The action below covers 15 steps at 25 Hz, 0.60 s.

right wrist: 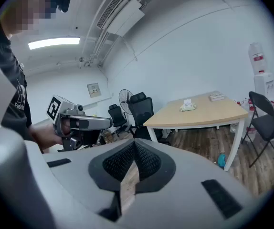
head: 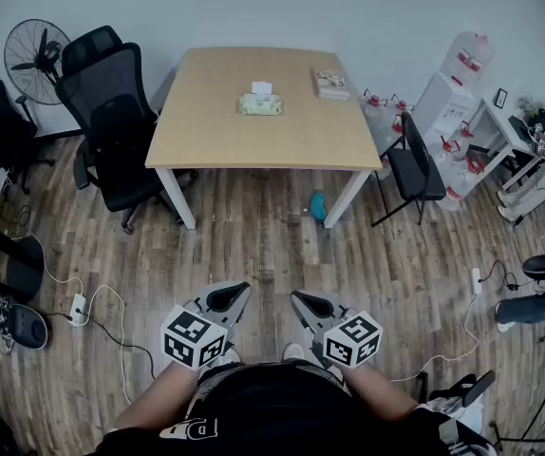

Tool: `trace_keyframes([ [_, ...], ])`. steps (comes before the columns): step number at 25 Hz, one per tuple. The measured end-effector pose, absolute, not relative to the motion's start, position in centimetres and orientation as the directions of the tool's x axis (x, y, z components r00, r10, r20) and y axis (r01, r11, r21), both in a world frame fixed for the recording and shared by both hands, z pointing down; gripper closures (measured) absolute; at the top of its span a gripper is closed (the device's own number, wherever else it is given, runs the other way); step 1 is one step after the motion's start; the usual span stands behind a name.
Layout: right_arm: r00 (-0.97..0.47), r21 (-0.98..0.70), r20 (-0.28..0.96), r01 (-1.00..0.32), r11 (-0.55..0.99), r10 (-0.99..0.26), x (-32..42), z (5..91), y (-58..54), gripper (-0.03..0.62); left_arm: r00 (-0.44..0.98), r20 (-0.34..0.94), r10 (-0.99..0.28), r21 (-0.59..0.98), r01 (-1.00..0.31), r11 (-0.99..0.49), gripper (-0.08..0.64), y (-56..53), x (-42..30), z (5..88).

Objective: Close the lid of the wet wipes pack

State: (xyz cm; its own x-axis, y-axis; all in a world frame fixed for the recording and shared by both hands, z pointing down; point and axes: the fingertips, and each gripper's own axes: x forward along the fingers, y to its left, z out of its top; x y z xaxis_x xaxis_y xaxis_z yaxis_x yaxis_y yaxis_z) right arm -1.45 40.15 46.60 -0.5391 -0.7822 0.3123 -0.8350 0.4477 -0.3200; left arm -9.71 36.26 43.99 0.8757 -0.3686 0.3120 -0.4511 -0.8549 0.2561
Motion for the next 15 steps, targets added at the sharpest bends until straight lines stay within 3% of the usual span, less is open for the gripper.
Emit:
trace_keyframes([
  [15,-0.533,-0.314,0.316,-0.839,0.444,-0.785,-1.61,46.76,40.32,0.588,0.869,0.307,-0.389,0.218,-0.462,-0.86,0.54,35.92,-10.69,43.7],
])
